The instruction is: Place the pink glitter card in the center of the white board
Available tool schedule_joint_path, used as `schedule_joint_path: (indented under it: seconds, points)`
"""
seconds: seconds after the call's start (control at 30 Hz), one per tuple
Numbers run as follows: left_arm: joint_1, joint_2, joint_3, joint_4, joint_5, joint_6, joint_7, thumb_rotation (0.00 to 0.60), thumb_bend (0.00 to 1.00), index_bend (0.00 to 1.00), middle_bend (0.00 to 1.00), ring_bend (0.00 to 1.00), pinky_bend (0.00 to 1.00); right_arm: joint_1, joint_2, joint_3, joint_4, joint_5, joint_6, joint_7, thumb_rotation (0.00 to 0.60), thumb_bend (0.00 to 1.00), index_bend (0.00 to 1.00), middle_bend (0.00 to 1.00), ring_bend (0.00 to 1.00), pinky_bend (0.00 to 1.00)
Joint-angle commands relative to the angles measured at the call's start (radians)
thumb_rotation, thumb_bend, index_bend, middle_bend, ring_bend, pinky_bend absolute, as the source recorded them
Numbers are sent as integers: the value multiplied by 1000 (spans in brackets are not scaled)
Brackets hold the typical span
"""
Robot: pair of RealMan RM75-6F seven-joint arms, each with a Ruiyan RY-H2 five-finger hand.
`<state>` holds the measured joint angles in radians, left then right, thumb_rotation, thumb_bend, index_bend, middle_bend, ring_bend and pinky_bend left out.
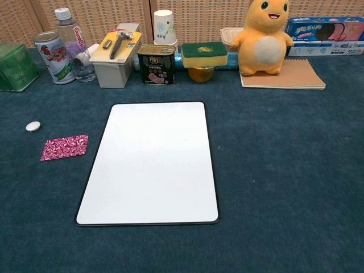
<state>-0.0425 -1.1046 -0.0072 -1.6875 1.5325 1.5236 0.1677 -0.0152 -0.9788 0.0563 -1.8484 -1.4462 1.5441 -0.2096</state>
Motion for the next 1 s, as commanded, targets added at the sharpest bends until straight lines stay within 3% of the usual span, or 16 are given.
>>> schedule_joint_path:
  seconds: [0.03,0.3,0.4,0.47,0.63,0.87,1.0]
  points:
    - [0,-1,1,0,0,-1,2,600,145,0,0,0,48,0,2,0,-2,2,-2,1,600,20,0,0,0,0]
    - [-22,9,13,-11,-5,-62,-42,600,132,0,0,0,48,-3,7,1,-11,11,-2,2,600,20,0,0,0,0]
    - [-89,24,17,-56,-23,-199,-126,600,122,0,0,0,48,-3,11,4,-17,21,-4,3,600,20,0,0,0,0]
    - [-175,46,-15,-112,-124,-366,-138,600,117,0,0,0,48,-1,17,4,-19,29,-15,11,600,20,0,0,0,0]
    - [-315,36,-98,-189,-363,-546,-18,600,110,0,0,0,48,-4,36,7,-24,37,-18,45,600,20,0,0,0,0]
    - [-422,-67,-157,-244,-674,-477,241,600,110,1,0,0,48,-3,52,4,-34,44,-33,74,600,21,0,0,0,0]
    - [-488,-128,-174,-261,-820,-439,344,600,113,111,0,0,48,0,57,0,-37,41,-45,84,600,20,0,0,0,0]
